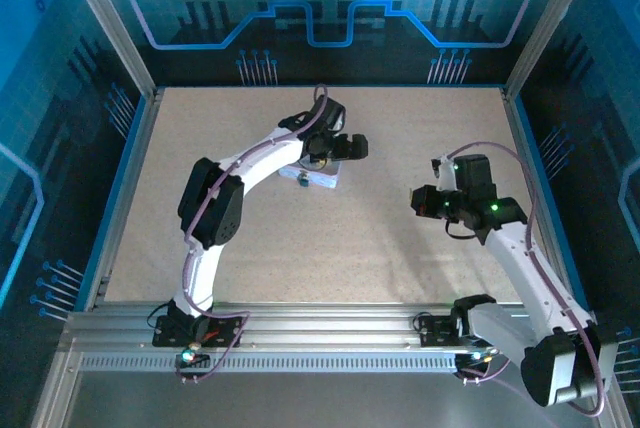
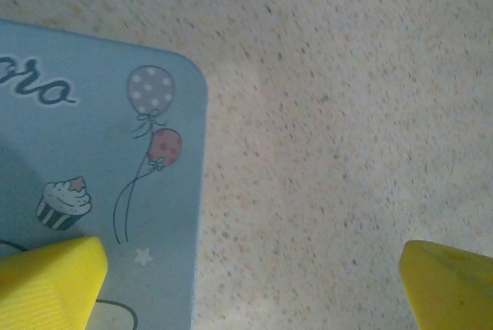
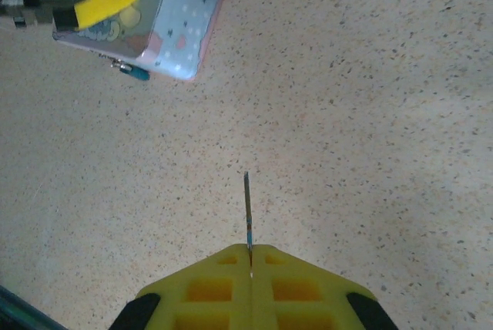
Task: Unlock a padlock with a key
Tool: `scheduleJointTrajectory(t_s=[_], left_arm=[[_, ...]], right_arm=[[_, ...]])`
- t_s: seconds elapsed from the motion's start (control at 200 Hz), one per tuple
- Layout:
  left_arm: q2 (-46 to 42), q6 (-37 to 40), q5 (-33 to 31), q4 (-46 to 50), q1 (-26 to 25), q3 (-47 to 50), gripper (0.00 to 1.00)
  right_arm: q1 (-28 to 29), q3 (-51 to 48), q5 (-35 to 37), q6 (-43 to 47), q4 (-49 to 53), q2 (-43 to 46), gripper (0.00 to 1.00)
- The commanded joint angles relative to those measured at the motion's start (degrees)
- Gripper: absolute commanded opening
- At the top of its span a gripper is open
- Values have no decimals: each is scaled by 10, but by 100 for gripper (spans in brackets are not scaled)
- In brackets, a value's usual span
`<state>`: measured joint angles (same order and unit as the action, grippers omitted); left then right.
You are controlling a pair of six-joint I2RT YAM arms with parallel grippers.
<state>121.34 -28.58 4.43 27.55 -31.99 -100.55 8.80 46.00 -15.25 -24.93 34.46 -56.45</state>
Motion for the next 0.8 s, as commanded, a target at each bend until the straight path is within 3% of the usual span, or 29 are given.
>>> scheduleJointTrajectory(t_s=[0.0, 0.375, 0.795], left_arm=[[-25, -27, 31, 16, -21, 39, 99], [-55, -58, 31, -18, -64, 94, 99], [-43, -67, 39, -30, -90, 67, 99]], right_arm=[[-19, 7, -8, 15, 28, 14, 2], [-59, 12, -24, 28, 50, 38, 2], [-77, 16, -37, 36, 58, 46, 2]])
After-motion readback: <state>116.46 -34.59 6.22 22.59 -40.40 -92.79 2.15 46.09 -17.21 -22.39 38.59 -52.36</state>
